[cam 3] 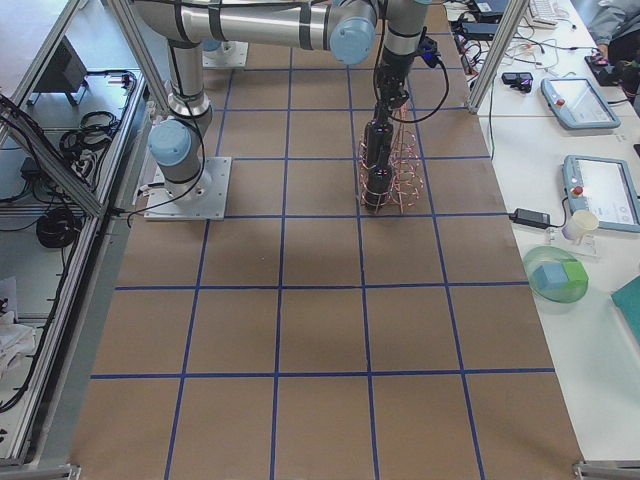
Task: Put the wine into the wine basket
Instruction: 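Lower the bottle into the empty slot of the copper basket, then open the right gripper to release the bottle in the basket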
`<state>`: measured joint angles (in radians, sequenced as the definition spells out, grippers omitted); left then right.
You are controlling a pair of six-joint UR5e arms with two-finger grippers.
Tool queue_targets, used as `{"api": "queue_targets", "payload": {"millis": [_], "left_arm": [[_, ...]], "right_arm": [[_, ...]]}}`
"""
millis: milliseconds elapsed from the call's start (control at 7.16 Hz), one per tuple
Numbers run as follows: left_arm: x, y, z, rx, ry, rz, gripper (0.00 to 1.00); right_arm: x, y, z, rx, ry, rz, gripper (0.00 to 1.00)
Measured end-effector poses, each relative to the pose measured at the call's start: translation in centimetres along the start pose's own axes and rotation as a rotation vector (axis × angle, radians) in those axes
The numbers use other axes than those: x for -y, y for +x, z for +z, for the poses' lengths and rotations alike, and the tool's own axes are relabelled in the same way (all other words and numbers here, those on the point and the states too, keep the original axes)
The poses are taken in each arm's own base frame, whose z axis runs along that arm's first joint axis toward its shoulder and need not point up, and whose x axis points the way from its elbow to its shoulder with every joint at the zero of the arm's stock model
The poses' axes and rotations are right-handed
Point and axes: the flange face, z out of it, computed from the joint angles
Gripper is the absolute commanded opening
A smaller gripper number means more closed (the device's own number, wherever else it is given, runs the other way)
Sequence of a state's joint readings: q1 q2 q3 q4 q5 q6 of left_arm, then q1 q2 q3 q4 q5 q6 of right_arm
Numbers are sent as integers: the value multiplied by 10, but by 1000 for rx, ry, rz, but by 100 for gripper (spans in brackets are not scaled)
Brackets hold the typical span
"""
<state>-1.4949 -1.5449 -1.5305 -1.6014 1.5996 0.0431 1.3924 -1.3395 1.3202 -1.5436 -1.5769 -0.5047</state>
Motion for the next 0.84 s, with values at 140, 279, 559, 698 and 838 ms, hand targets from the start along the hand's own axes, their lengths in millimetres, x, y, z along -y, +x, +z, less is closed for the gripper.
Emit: {"api": "queue_targets", "payload": {"millis": [140,279,559,698,838], "left_arm": [[-1,2,-2,-14,5,-2,100],[-3,3,-4,-23,9,-7,100],[-5,3,-5,-27,6,-12,100],[-4,2,-6,-26,9,-12,100],[-4,1,-7,-27,14,-9,100]], "right_arm": [[1,0,3,0,0,-1,1],[1,0,3,-2,4,-1,1],[4,2,14,-3,7,-3,5],[7,3,26,-6,12,-3,5],[8,4,46,-10,19,-2,5]]}}
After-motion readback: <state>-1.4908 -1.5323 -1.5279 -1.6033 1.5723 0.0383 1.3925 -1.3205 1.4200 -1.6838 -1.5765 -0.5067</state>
